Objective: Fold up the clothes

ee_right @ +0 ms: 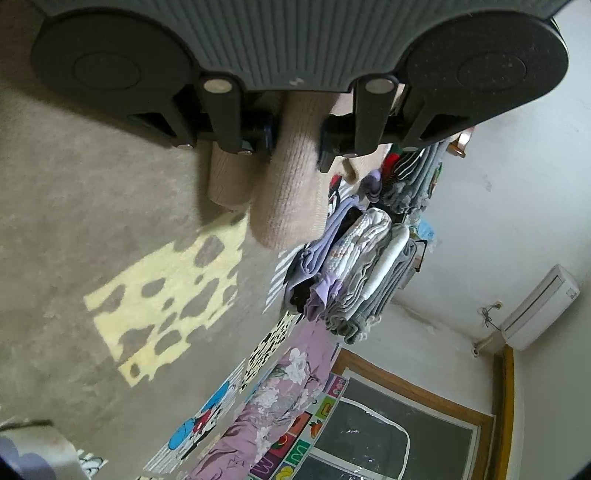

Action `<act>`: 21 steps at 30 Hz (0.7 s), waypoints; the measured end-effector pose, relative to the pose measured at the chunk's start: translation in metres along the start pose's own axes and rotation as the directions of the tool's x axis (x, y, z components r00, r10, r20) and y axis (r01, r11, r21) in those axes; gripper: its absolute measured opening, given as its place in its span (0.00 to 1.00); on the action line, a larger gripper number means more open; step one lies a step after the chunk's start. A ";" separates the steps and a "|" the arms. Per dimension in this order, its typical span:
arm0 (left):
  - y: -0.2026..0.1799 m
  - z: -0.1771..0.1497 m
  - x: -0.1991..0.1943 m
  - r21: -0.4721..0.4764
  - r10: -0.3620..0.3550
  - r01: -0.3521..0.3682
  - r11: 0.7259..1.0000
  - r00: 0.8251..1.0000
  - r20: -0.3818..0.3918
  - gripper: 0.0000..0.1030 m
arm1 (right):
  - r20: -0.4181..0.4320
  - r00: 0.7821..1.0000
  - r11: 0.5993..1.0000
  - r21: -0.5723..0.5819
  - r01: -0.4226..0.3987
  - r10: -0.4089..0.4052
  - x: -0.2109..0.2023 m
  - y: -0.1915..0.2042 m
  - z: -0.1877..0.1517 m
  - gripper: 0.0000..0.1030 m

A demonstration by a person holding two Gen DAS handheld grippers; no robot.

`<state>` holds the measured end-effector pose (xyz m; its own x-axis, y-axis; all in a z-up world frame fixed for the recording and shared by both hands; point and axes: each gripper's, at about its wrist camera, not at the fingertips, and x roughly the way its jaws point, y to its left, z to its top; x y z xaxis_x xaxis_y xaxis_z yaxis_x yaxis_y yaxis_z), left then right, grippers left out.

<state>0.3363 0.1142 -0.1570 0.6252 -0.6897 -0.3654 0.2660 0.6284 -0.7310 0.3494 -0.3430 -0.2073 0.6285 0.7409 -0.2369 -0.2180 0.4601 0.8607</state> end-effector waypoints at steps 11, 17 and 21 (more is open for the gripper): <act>-0.017 -0.006 -0.029 0.057 0.122 -0.129 0.990 0.986 0.117 0.43 | 0.157 0.973 0.949 -0.238 0.206 -0.172 -0.036 0.039 -0.004 0.46; -0.086 -0.040 -0.051 0.424 0.064 -0.143 0.894 0.978 0.196 0.48 | 0.214 0.967 0.834 -0.503 0.227 -0.135 -0.062 0.087 -0.022 0.46; -0.105 -0.067 -0.038 0.584 0.089 -0.153 0.797 0.986 0.138 0.58 | 0.163 0.983 0.771 -0.613 0.171 -0.088 -0.061 0.111 -0.042 0.45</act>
<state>0.2351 0.0502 -0.1047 0.7416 -0.5749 -0.3458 0.5447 0.8169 -0.1899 0.2559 -0.3161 -0.1158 0.7586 0.6077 -0.2350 -0.5186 0.7815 0.3468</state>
